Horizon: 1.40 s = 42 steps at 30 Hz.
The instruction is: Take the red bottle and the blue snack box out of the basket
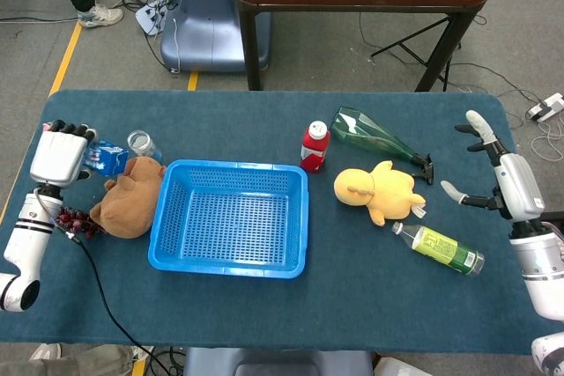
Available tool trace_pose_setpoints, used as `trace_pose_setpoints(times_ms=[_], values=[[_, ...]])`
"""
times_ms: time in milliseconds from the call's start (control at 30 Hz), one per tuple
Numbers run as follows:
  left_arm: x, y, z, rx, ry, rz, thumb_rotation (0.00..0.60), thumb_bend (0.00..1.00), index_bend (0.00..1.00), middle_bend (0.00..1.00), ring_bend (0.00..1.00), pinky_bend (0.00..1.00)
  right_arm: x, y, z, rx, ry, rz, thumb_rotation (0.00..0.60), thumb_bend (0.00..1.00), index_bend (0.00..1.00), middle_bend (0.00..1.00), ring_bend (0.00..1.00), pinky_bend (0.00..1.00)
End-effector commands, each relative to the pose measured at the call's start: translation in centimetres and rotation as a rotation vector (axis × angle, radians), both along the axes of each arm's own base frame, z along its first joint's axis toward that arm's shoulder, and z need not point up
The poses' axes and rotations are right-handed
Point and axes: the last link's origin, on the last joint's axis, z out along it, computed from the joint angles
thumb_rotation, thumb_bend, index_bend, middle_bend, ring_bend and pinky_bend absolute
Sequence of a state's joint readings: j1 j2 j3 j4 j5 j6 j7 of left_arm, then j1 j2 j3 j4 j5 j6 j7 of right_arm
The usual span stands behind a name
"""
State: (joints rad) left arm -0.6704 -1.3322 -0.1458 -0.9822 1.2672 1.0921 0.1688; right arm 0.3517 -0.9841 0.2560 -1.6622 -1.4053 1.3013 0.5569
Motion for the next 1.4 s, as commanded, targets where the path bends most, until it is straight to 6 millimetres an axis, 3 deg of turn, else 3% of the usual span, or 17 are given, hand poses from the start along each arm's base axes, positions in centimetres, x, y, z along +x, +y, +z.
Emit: trace_pose_setpoints(times_ms=[33,400,633,1167,1400], values=[[-0.9,1.0,-0.5,0.009,0.016,0.097,0.600,0.24,0.63,0.60,0.44,0.26,-0.1,0.1,0.0,0.001,-0.001,-0.002,0.600,0.19,0.01,0.19,0.13,0.27],[0.0,4.1,-2.3,0.019,0.075,0.187,0.600,0.24,0.61,0.59,0.44,0.26,-0.3,0.2,0.1,0.001,0.000,-0.007,0.600,0.19,0.01,0.19,0.13,0.28],[0.2,5.4,-3.2,0.027,0.112,0.246,0.600,0.24,0.51,0.53,0.39,0.26,-0.4,0.3,0.1,0.003,0.002,-0.009,0.600,0.19,0.01,0.19,0.13,0.28],[-0.6,5.1,-3.5,-0.005,0.118,0.380,0.600,0.24,0.28,0.29,0.24,0.26,-0.5,0.5,0.4,0.001,0.000,-0.008,0.600,0.19,0.01,0.19,0.13,0.28],[1.5,3.7,-2.8,-0.001,0.004,0.316,0.600,0.24,0.21,0.25,0.22,0.26,-0.5,0.6,0.6,-0.006,0.001,-0.009,0.600,0.19,0.01,0.19,0.13,0.28]])
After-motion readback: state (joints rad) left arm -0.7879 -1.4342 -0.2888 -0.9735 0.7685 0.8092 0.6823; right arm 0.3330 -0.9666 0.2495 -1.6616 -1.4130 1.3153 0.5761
